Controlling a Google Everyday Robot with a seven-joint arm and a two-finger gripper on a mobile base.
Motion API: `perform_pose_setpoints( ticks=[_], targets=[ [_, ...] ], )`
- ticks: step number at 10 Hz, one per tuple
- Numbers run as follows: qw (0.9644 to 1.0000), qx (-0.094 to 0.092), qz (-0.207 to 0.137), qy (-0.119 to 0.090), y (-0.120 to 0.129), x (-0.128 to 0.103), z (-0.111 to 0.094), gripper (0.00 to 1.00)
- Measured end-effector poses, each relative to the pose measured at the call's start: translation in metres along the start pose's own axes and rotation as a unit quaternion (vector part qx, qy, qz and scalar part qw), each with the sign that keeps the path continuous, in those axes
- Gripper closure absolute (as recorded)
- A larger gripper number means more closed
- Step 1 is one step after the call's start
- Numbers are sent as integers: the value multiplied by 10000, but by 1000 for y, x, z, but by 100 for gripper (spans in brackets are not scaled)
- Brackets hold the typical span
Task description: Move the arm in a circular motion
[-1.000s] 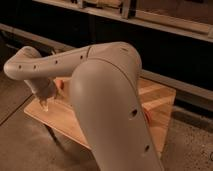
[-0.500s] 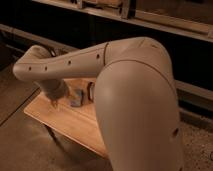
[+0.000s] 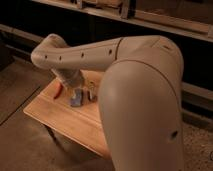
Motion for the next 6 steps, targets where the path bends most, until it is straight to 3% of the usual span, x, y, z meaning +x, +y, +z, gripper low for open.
perform_pose_setpoints(
  ticks=[2, 4, 6],
  targets=[
    [9997, -68, -239, 0, 35, -15, -1, 35],
    [9972, -311, -680, 18, 81, -15, -8, 35],
    [9880, -770, -1336, 67, 123, -1, -19, 35]
  ],
)
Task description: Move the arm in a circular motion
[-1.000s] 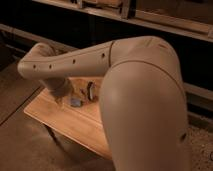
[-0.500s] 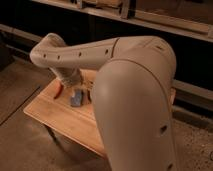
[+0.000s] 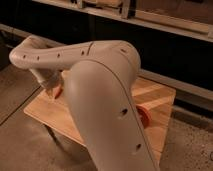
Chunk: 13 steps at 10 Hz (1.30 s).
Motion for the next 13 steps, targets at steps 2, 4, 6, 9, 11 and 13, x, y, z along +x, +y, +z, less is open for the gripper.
perform_pose_setpoints(
  ticks=[2, 4, 6, 9, 11, 13],
  targets=[
    [9931, -763, -886, 95, 38, 20, -12, 35],
    [9874, -1103, -1124, 143, 36, 33, -19, 35],
    [9894, -1146, -878, 184, -11, 44, -20, 35],
    [9960, -862, -72, 228, -106, 53, -23, 35],
    [9968, -664, 366, 259, -149, 48, -28, 35],
    [9969, -424, 582, 329, -164, 30, -32, 35]
  ],
)
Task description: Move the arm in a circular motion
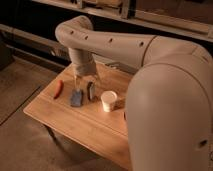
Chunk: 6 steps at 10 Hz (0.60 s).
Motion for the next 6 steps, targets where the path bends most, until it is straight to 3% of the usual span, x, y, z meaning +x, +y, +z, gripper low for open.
perform_pose_setpoints(
  ticks=[3, 6],
  targets=[
    [9996, 180, -190, 99, 41, -25, 2, 35],
    [9965, 270, -765, 209, 111, -31, 15, 35]
  ],
)
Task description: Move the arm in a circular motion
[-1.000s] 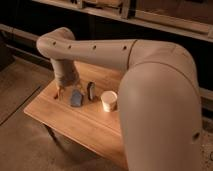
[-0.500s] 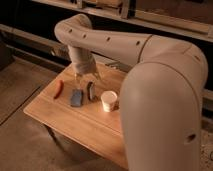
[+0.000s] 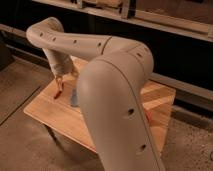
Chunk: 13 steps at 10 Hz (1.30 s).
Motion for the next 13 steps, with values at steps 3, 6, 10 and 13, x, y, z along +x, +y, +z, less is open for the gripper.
perform_pose_setpoints(
  ticks=[3, 6, 10, 13],
  targets=[
    [9983, -108, -559, 142, 52, 13, 21, 35],
    [9972, -267, -660, 217, 46, 37, 37, 35],
    [9992, -388, 96, 74, -38, 57, 28, 35],
    [9960, -414, 792, -18, -106, 53, 13, 35]
  ],
)
